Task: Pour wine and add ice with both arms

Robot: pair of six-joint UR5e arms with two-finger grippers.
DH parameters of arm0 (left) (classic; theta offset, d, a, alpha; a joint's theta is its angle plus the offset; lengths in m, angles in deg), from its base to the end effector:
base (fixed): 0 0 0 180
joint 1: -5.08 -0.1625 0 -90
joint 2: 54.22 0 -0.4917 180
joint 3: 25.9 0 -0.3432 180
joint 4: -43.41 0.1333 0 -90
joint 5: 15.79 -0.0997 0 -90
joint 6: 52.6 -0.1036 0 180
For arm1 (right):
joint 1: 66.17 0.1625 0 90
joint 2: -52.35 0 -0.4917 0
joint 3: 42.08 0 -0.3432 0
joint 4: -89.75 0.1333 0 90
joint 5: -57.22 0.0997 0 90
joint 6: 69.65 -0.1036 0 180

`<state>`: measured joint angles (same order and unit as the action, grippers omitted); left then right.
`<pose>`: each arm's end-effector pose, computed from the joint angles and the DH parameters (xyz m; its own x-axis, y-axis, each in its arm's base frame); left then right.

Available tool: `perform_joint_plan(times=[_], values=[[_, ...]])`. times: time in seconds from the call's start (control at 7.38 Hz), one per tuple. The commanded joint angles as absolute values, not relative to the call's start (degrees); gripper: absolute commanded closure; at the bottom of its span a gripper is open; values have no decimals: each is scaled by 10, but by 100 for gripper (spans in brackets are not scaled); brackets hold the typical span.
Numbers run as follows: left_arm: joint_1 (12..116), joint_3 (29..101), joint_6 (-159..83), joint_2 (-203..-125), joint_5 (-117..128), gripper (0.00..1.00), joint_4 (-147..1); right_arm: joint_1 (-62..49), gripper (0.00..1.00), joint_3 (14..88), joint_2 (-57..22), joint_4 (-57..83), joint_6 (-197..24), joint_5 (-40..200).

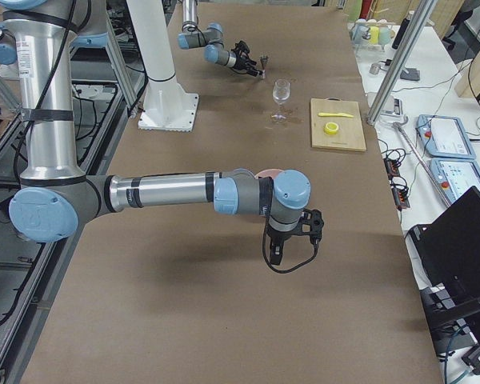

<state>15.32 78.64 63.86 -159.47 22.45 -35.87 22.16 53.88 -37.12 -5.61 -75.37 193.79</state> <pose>0.4956 -0.3077 0.4944 0.6711 -0.4015 -0.6233 0.7390 0.4296 0.5190 0.0450 -0.4481 0.6846 0.6862 0.0654 0.7244 -0.0395 0.9978 -0.0527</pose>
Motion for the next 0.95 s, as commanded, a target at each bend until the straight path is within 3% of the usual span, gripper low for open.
perform_joint_plan(times=[0.0, 0.27, 0.81], values=[[160, 777, 639, -1594, 216, 7, -359, 222, 0, 539, -371, -56, -754, 1938], [166, 766, 639, -1595, 201, 8, -359, 222, 0, 539, -371, -56, -754, 1941], [177, 751, 632, -1606, 193, 21, -359, 222, 0, 540, -371, -56, -753, 1943]])
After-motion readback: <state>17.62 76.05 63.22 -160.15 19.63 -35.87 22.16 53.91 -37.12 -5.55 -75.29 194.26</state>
